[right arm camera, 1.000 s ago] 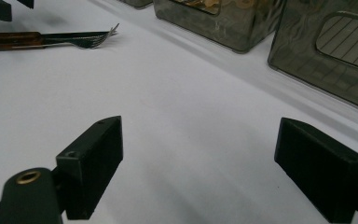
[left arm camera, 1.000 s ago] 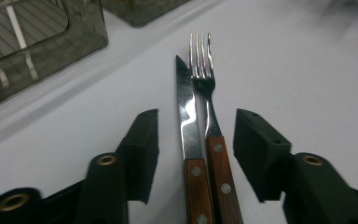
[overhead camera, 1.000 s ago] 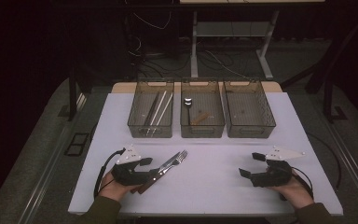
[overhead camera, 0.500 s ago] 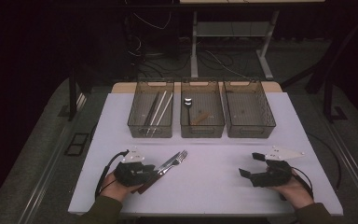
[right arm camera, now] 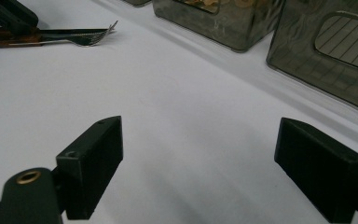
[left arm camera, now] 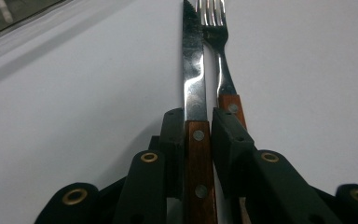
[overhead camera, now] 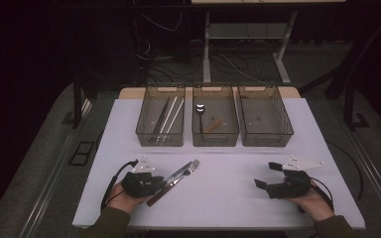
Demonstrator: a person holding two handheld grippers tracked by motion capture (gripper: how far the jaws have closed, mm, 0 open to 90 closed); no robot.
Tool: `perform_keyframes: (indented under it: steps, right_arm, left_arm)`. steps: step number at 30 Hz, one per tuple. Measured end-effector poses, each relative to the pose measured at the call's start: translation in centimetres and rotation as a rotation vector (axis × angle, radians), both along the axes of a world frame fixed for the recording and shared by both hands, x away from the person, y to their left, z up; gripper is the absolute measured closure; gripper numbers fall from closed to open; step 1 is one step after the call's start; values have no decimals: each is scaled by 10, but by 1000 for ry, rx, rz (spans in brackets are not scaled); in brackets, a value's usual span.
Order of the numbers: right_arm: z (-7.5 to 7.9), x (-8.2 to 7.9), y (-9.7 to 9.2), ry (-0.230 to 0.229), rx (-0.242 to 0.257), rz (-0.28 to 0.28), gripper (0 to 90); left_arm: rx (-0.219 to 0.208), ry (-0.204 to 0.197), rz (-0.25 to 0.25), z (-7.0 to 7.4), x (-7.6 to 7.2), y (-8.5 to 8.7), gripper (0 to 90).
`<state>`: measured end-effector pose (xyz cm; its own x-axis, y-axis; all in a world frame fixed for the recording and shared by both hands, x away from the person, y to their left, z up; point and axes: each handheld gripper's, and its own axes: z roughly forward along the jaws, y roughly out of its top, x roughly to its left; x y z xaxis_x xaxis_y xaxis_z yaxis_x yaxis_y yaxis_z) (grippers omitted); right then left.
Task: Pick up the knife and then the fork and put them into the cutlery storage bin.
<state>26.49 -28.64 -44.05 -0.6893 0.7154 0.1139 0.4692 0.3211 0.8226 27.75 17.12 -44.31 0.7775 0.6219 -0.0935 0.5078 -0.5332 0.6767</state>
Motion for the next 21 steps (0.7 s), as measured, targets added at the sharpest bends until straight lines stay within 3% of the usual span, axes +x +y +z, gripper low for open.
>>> perform_keyframes:
  steps: [4,14,21]
  right_arm:
    - [0,0,0,0,0,0,156]
    - [0,0,0,1,1,3,155]
    - [0,0,1,3,3,6,156]
  left_arm:
    - [35,-18,2,0,1,1,737]
    - [25,-18,-30,-1,3,2,665]
    - [4,-43,-54,-5,3,6,708]
